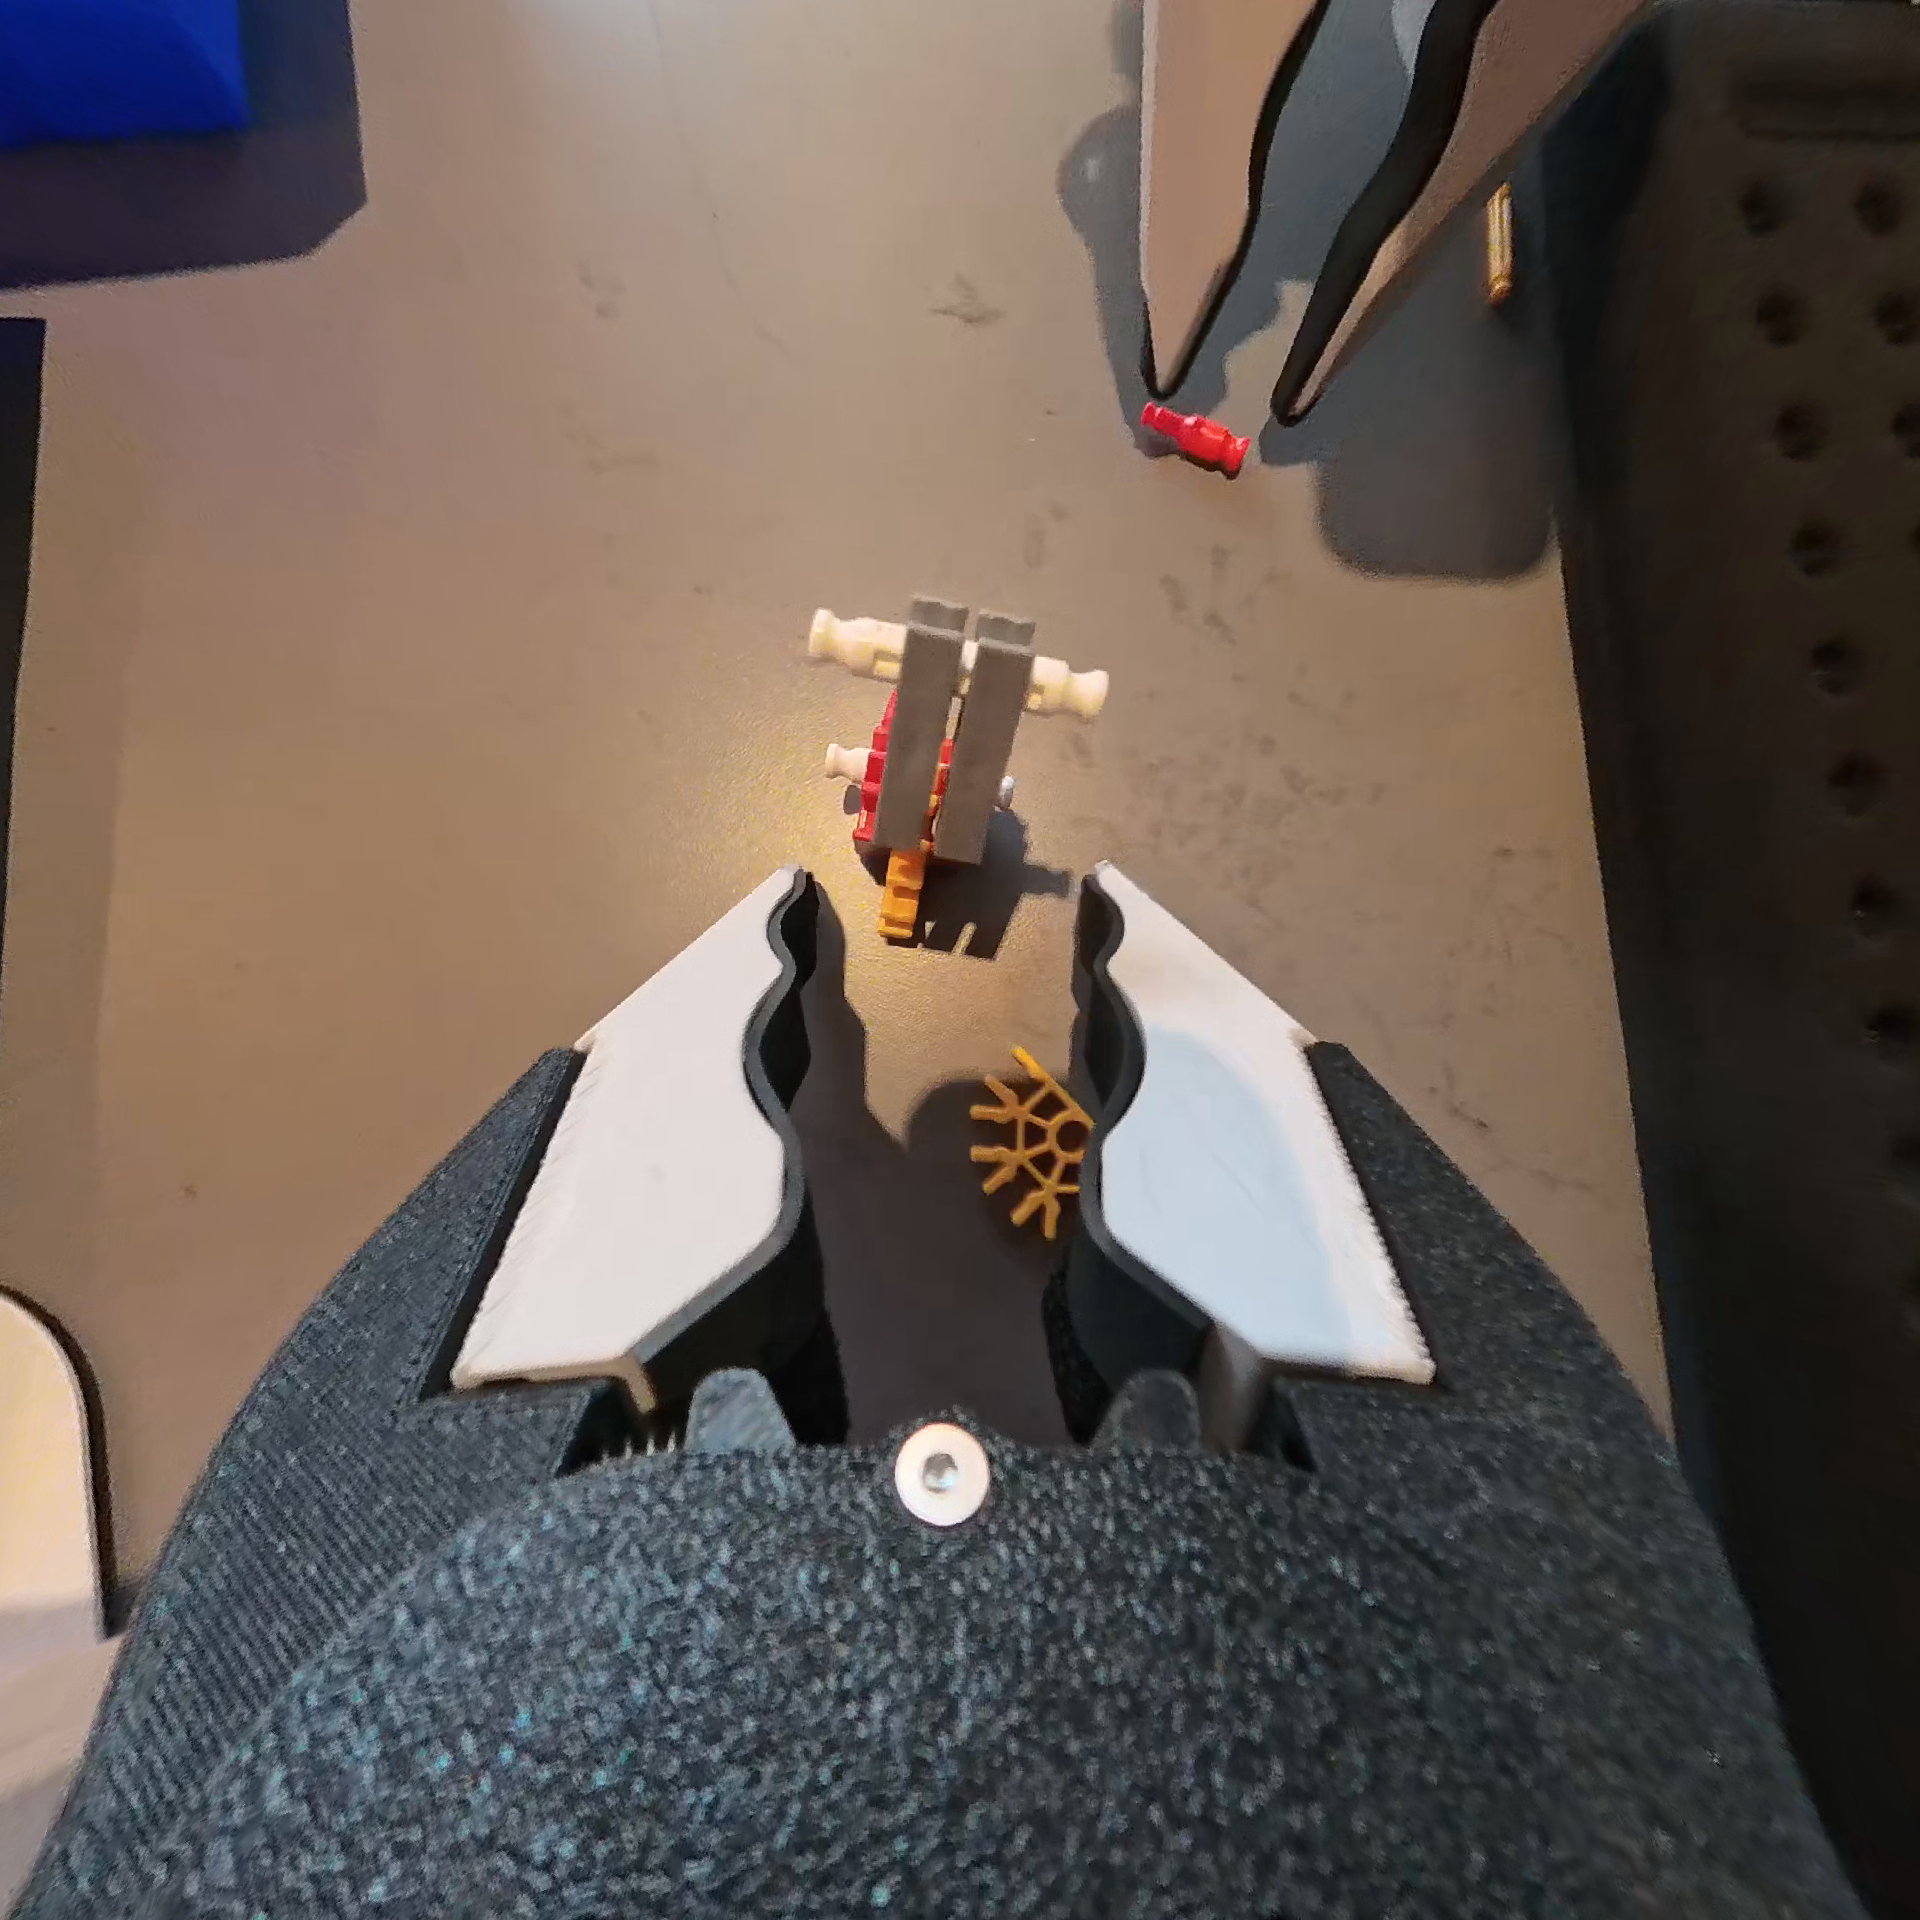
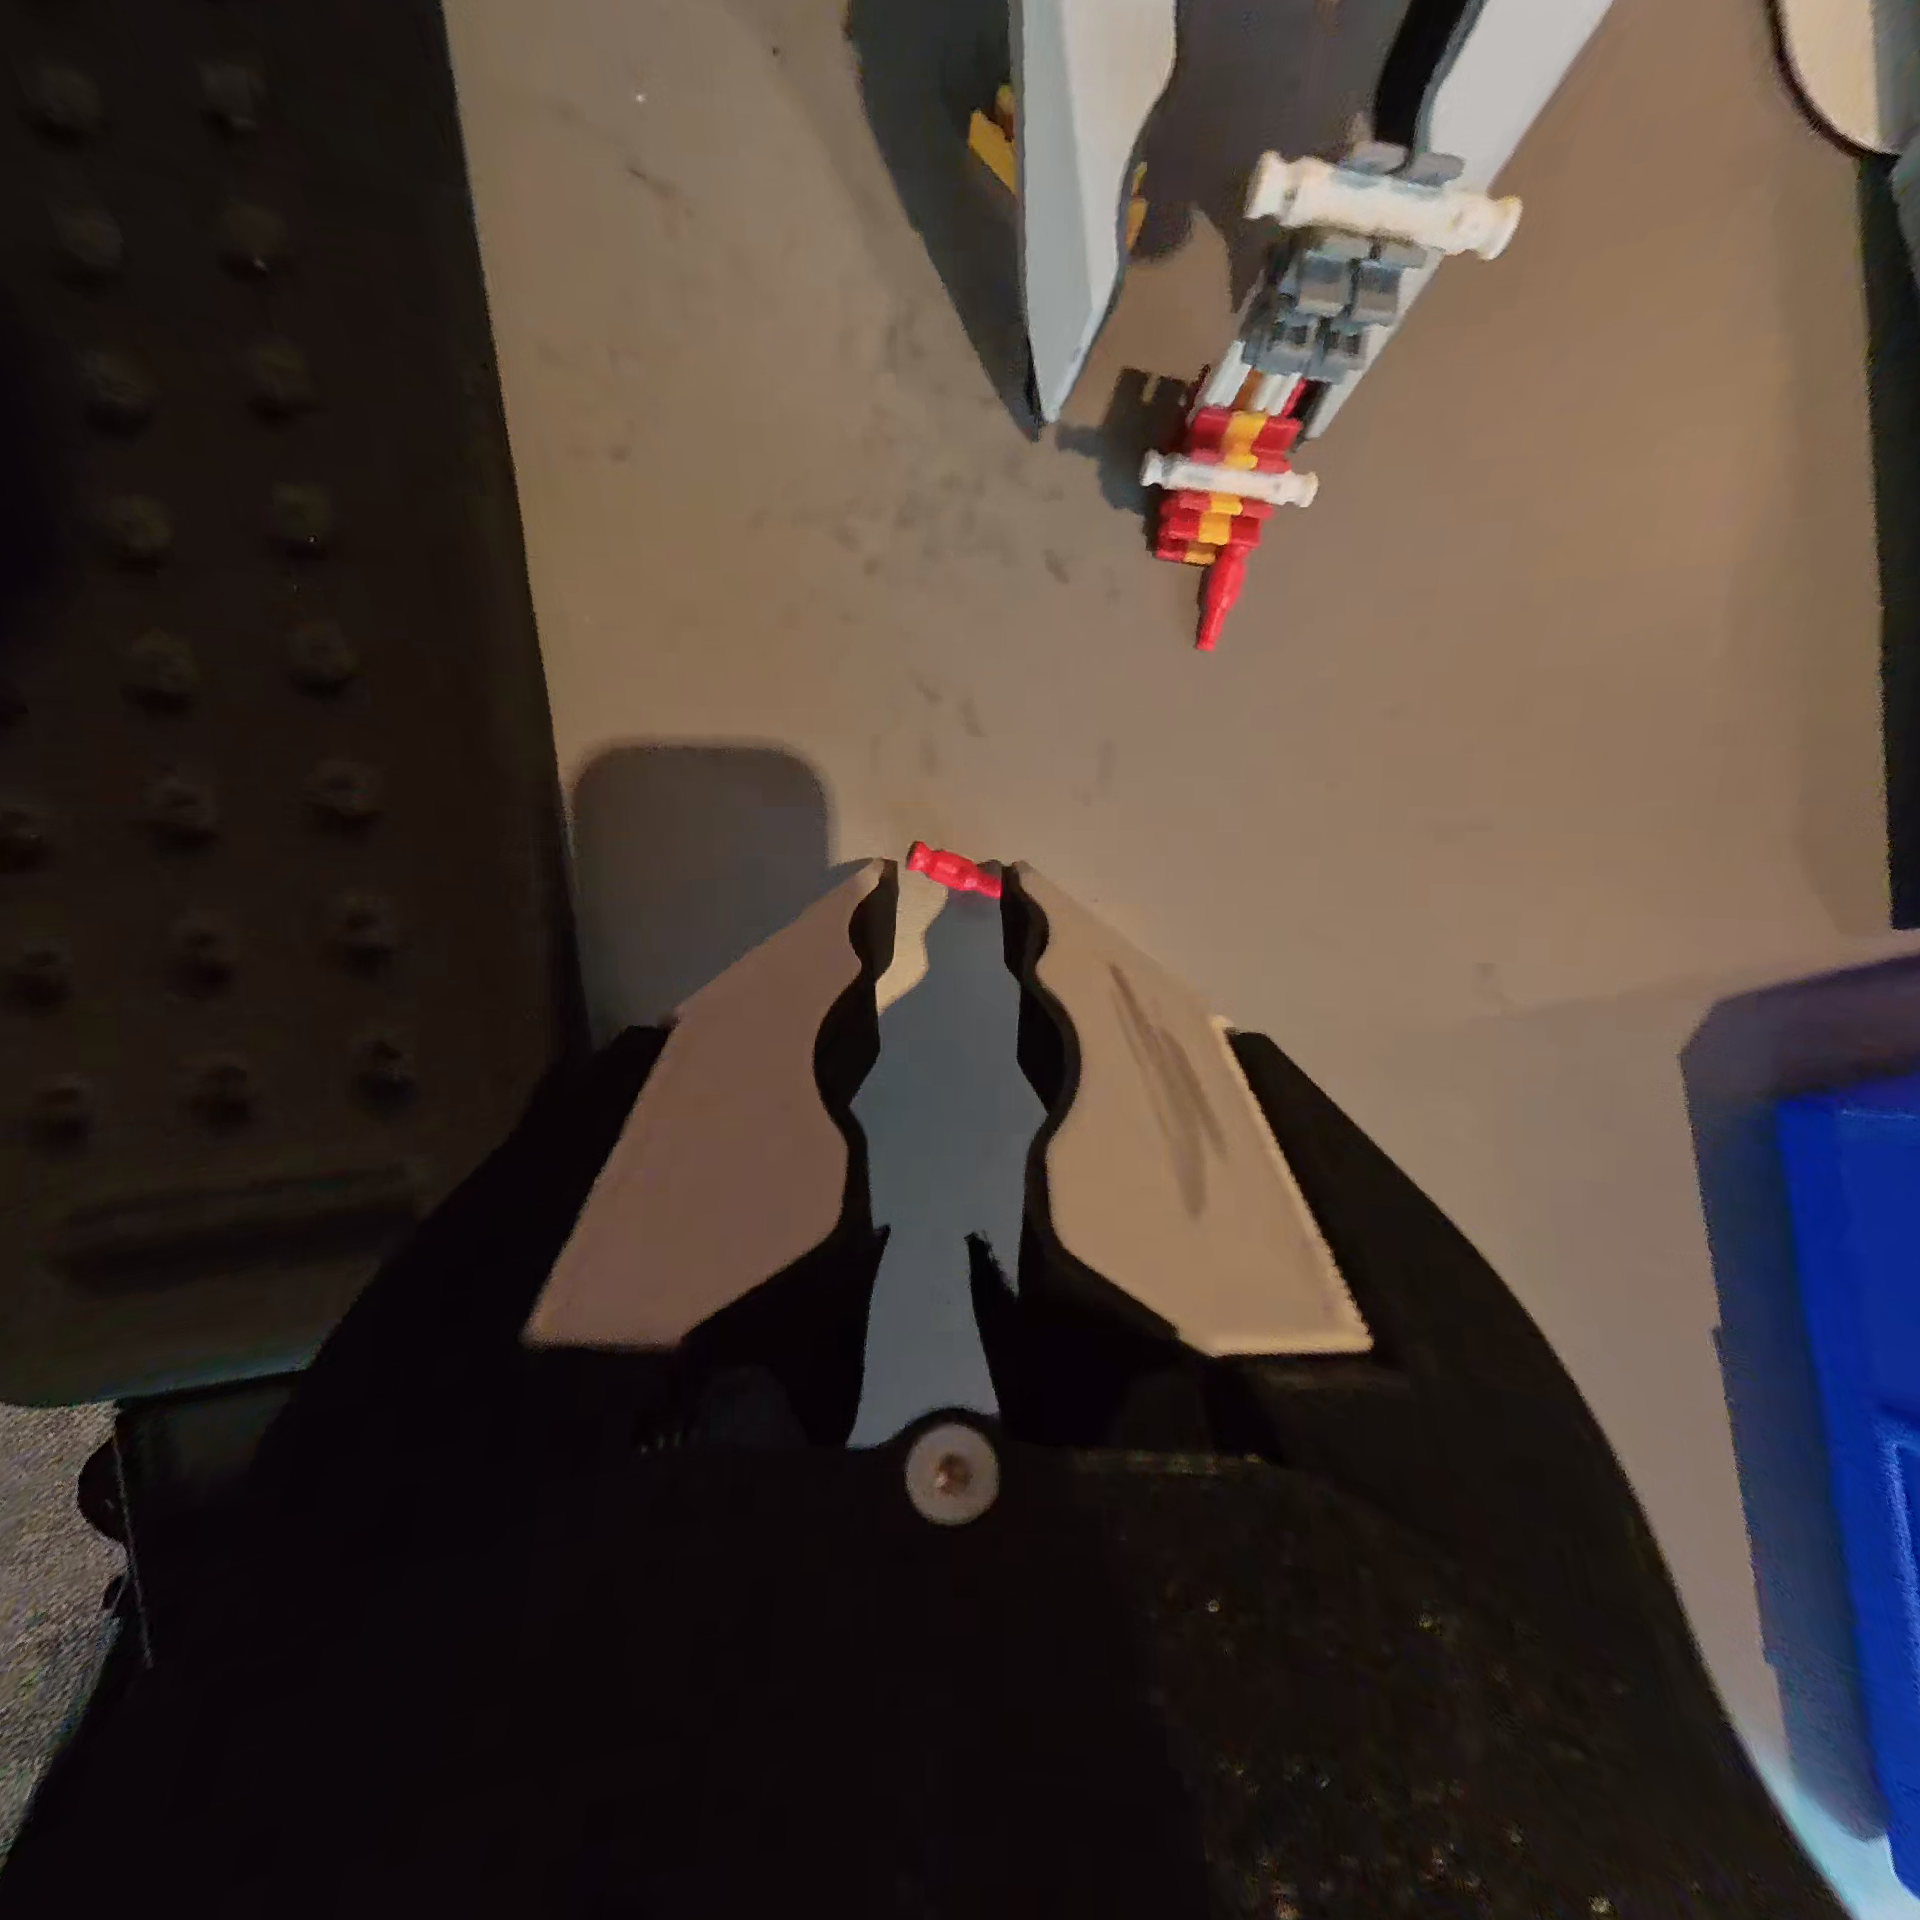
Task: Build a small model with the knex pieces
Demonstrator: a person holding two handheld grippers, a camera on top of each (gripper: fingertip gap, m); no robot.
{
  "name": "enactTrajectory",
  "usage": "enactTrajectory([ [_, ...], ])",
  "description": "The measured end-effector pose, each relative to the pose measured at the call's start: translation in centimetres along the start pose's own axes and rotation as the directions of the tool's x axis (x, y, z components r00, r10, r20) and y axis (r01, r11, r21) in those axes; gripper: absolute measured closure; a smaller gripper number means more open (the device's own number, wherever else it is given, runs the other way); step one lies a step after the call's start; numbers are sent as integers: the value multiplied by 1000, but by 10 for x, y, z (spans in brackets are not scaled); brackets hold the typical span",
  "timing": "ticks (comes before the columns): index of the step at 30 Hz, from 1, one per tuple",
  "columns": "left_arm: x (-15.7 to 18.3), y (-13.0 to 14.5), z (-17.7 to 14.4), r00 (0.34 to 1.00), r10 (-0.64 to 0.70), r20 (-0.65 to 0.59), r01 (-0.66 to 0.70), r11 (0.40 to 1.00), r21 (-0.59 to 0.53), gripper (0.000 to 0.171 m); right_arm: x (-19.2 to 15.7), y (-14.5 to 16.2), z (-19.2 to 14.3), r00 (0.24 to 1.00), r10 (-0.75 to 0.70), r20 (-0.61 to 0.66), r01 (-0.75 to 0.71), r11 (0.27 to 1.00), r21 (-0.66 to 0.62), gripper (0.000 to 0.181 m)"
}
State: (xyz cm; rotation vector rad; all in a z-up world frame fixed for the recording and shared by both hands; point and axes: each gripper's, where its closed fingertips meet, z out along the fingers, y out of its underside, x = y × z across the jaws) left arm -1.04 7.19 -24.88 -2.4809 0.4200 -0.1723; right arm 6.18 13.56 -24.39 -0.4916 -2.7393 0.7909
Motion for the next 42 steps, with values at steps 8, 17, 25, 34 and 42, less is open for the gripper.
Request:
enactTrajectory([
  [8,-1,-1,2,1000,20,-7,-20,1000,-8,123,5,4,5,1000,4,-23,-4,1000,-12,181],
  [17,-1,-1,3,1000,23,-11,-23,1000,-7,125,8,-5,5,999,20,-49,-18,999,38,165],
  [25,-3,-3,4,1000,20,-10,-20,1000,-6,127,7,-8,16,1000,-17,-17,17,1000,11,170],
  [34,-3,-3,5,1000,17,-3,-17,1000,7,128,7,-11,18,1000,18,-22,-17,999,29,181],
  [42,-3,-3,4,1000,9,-11,-9,1000,19,129,9,-15,13,998,42,-52,-39,998,54,179],
])
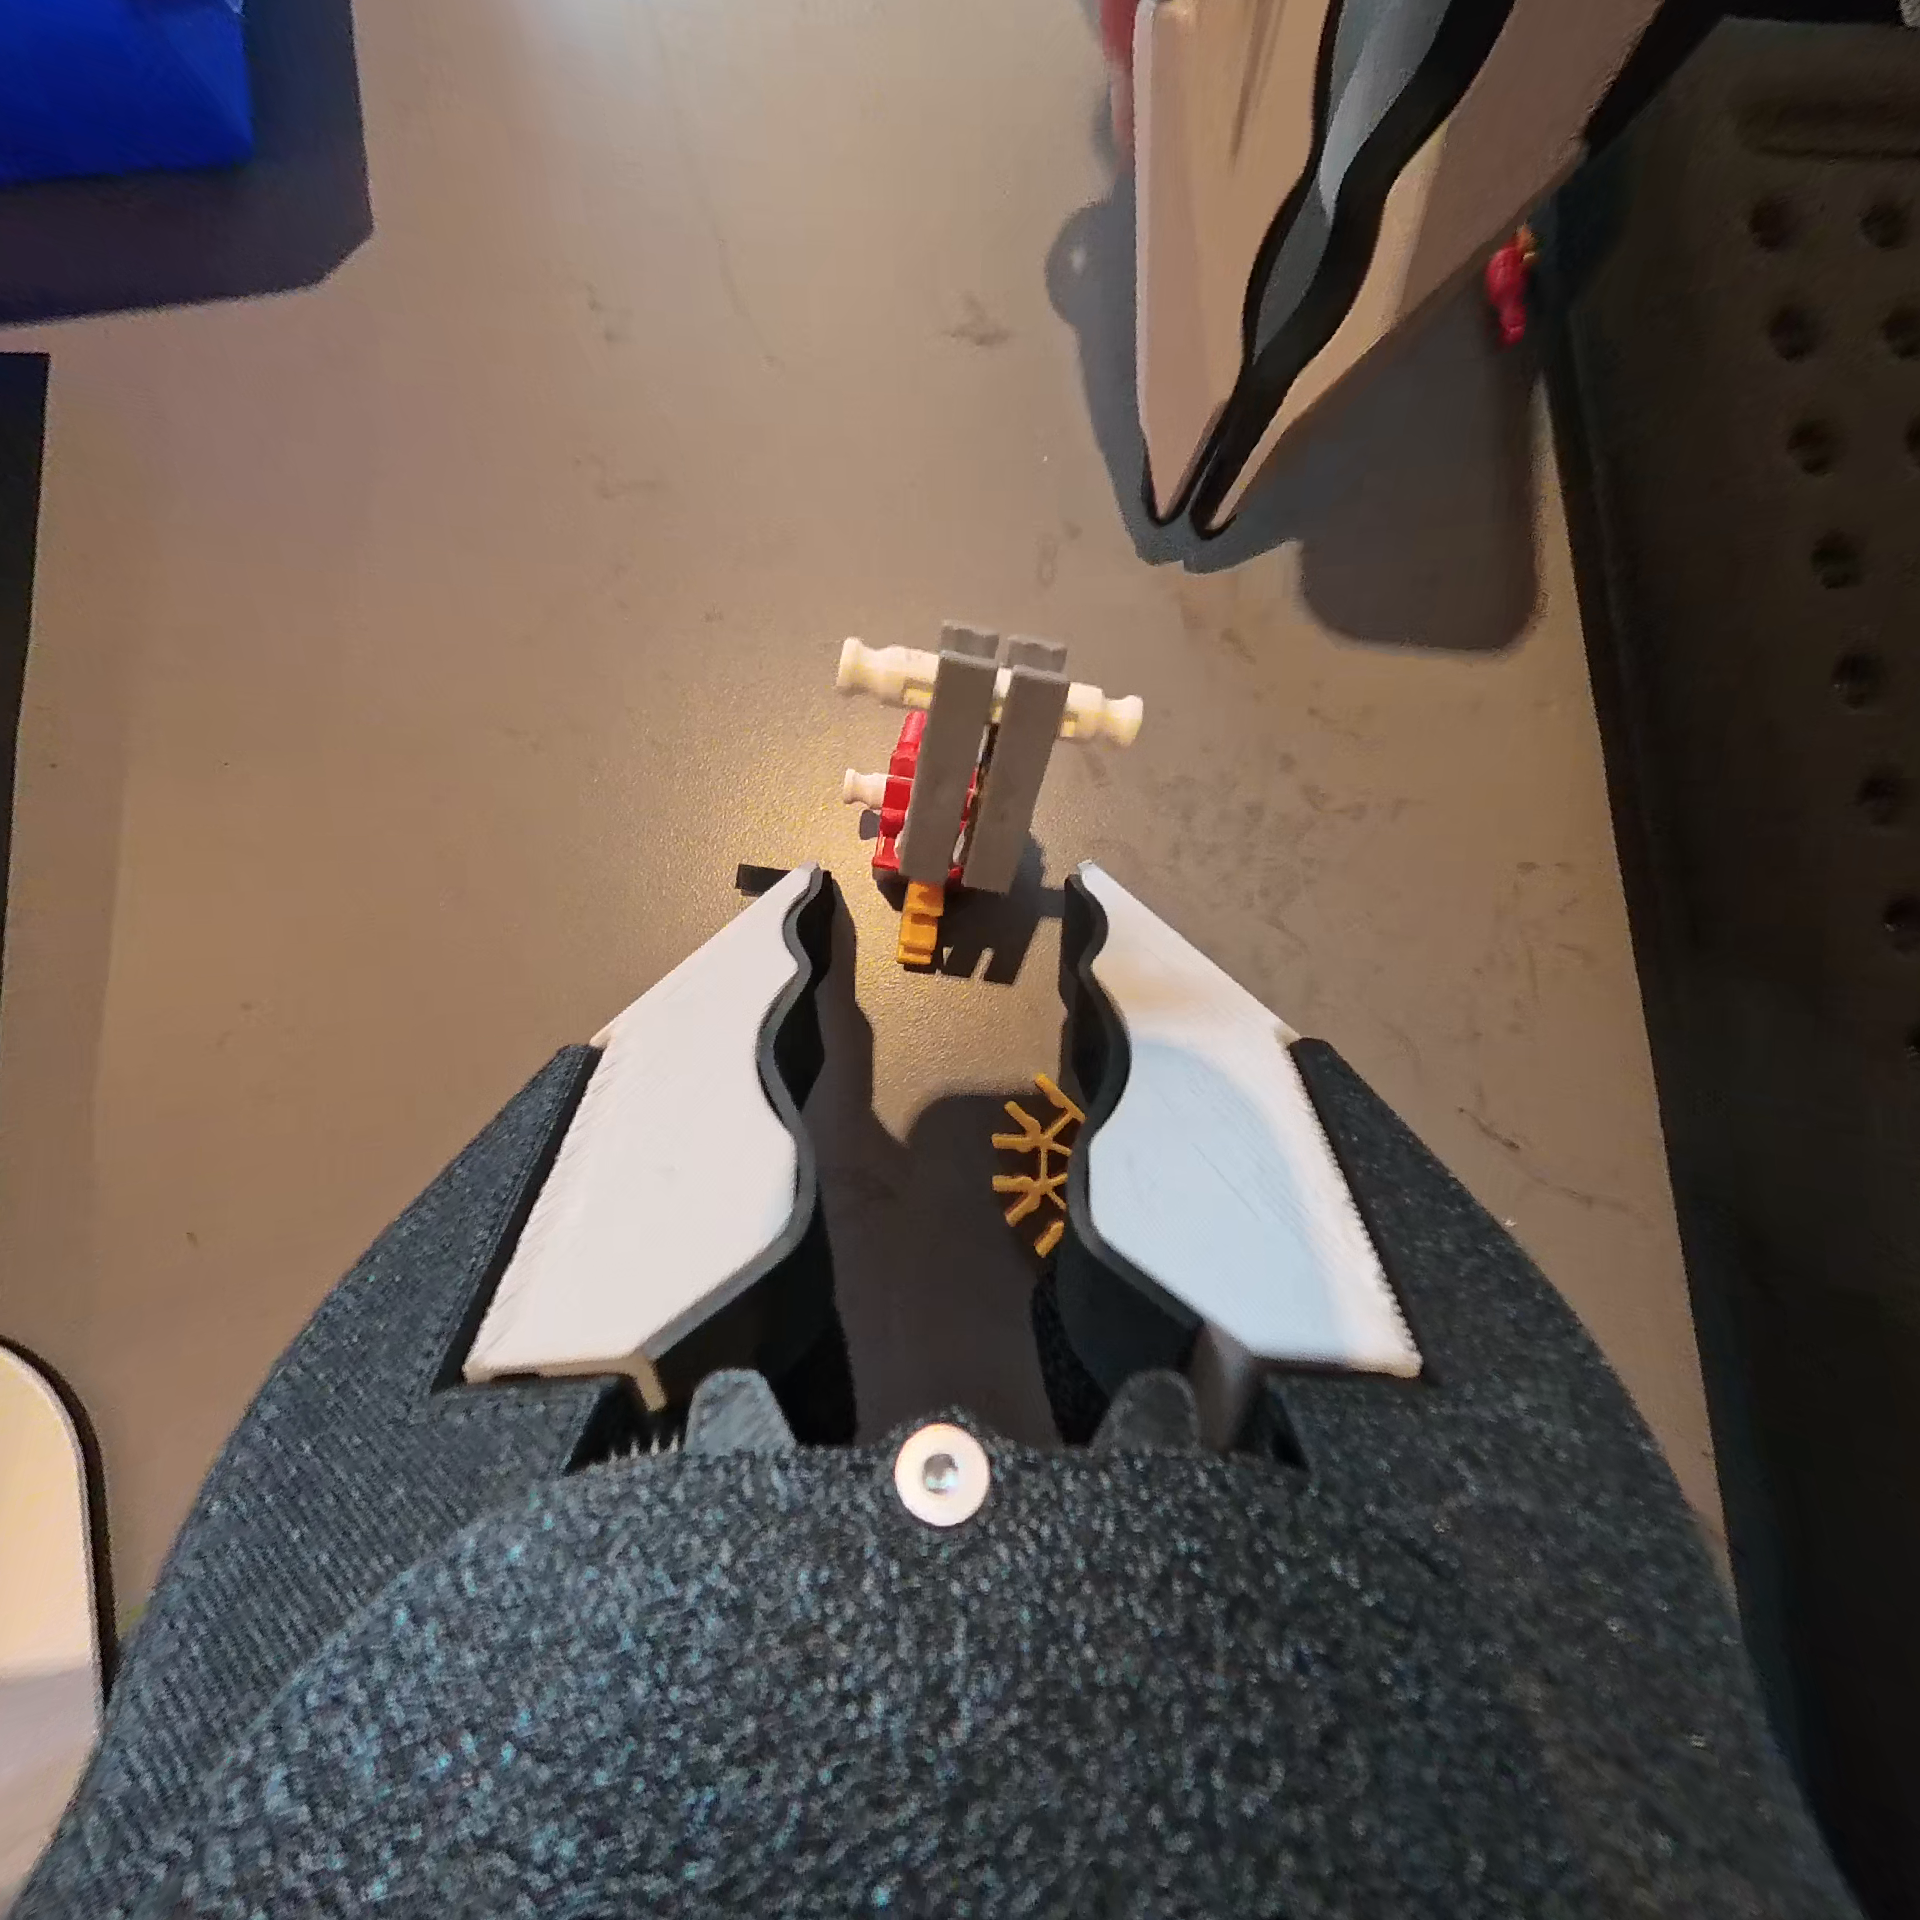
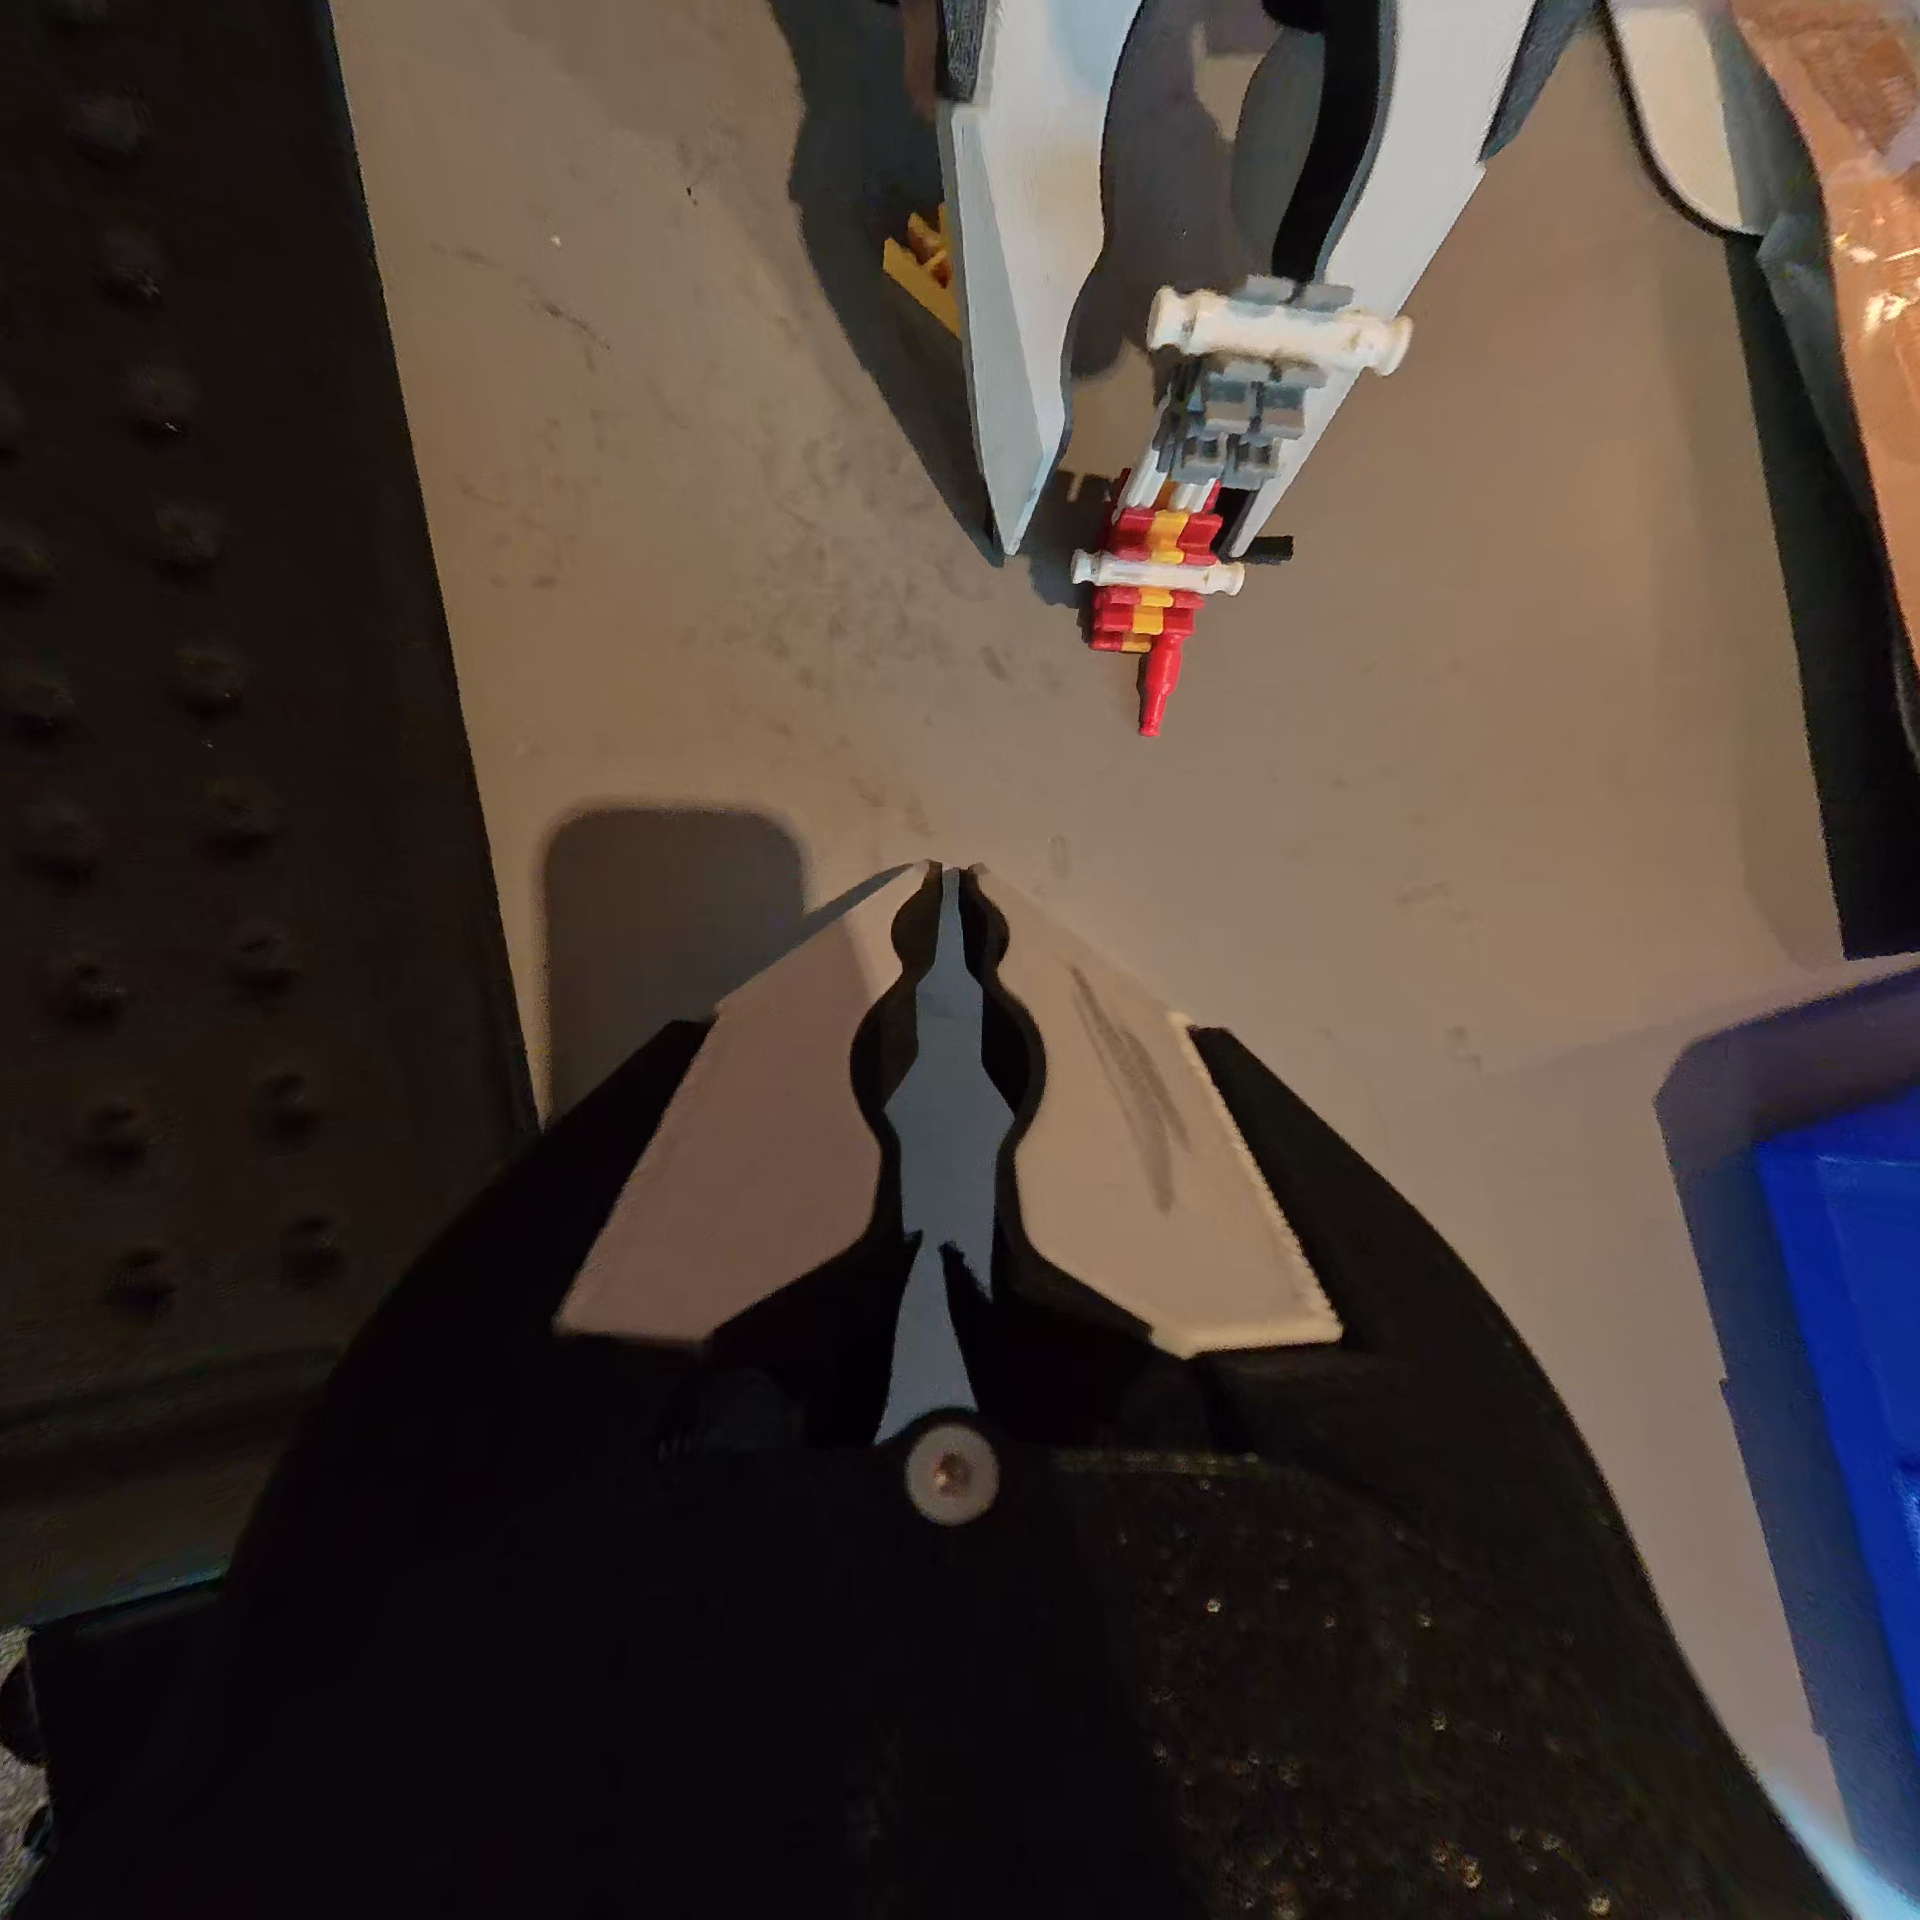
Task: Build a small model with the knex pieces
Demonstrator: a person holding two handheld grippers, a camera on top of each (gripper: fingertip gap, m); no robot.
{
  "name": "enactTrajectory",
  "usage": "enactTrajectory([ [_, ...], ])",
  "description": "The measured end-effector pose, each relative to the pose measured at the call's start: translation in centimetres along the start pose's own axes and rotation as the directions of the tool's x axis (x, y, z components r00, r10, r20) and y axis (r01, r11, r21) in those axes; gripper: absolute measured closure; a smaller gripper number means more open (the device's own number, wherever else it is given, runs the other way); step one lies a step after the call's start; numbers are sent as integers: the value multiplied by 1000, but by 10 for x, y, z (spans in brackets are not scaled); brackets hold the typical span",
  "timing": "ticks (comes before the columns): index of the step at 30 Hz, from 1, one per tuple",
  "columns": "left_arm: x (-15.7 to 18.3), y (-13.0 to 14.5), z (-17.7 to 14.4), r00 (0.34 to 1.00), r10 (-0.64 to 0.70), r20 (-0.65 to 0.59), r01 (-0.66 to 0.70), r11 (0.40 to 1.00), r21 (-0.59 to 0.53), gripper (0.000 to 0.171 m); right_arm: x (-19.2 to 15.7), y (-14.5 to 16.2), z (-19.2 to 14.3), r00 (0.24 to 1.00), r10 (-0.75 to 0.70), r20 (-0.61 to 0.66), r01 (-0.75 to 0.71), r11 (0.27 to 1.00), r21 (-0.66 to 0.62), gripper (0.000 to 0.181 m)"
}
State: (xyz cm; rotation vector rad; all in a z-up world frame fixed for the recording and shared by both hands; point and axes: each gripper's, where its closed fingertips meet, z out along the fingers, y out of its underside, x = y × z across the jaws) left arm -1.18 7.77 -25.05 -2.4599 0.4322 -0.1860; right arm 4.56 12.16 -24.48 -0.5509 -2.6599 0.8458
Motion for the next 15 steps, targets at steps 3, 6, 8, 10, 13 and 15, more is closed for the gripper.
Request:
enactTrajectory([
  [3,0,0,0,1000,-1,1,1,1000,1,130,1,-4,-9,1000,15,-18,-14,999,31,176],
  [6,-1,0,0,1000,0,3,0,1000,2,130,3,-4,-17,999,26,-46,-24,999,36,170],
  [8,-1,0,0,1000,-1,6,1,1000,3,131,2,-4,-23,998,30,-62,-27,999,38,170],
  [10,-2,0,0,1000,-1,8,1,1000,4,132,2,-4,-29,996,37,-83,-34,999,36,168],
  [13,-2,0,0,1000,1,14,-1,1000,4,134,4,0,-39,990,59,-124,-57,998,22,166],
  [15,-3,0,0,1000,-2,15,2,1000,5,134,3,3,-46,986,76,-147,-74,997,16,164],
])
